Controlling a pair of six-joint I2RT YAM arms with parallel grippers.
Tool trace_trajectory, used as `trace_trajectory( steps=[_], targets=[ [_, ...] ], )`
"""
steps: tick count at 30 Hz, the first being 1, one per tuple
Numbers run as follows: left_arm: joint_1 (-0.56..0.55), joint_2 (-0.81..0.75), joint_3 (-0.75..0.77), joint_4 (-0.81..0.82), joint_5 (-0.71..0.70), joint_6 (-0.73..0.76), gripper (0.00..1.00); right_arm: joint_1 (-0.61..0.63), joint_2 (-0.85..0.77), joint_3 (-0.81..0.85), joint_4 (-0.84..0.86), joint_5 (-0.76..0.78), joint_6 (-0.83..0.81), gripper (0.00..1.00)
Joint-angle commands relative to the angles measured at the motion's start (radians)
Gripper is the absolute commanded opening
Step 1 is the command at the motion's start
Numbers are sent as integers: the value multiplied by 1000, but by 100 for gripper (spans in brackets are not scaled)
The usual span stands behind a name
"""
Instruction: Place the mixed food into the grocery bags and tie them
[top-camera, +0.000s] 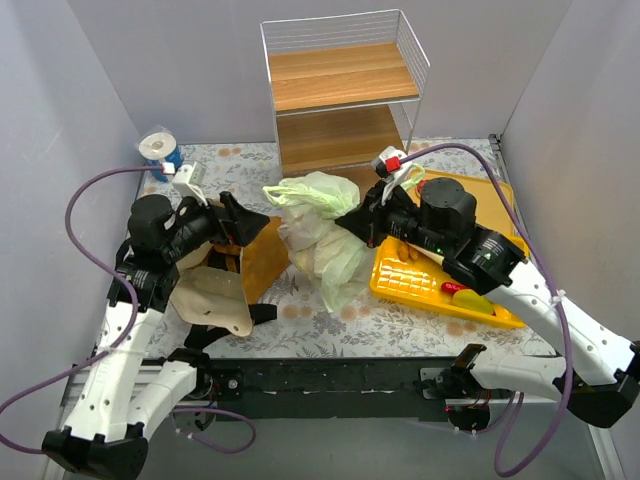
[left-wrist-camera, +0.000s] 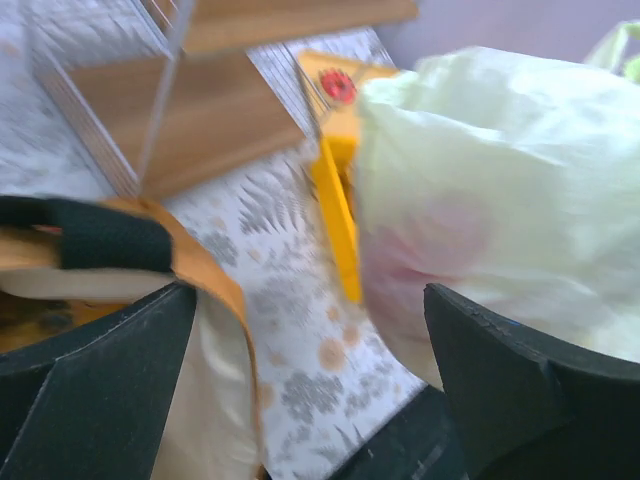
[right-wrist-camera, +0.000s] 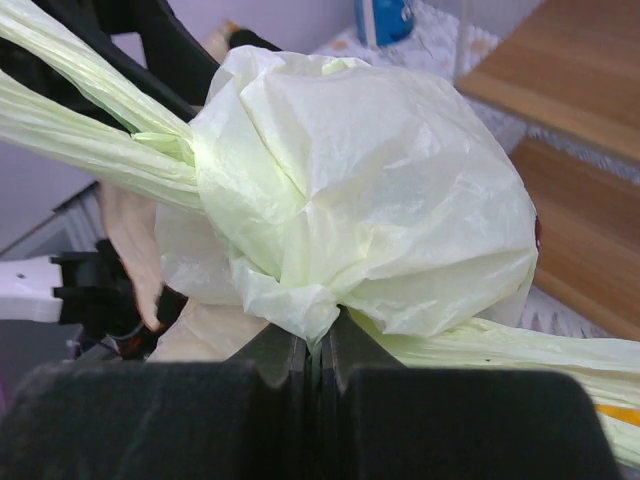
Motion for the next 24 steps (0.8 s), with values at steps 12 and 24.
trace_trajectory(
  steps=[12,24],
  targets=[
    [3,-158,187,-244,-777,65,98,355,172,245,359,79,-60,1],
    [3,-190,88,-522,-774,-10,94,429,181,221,424,322,-80,1]
  ],
)
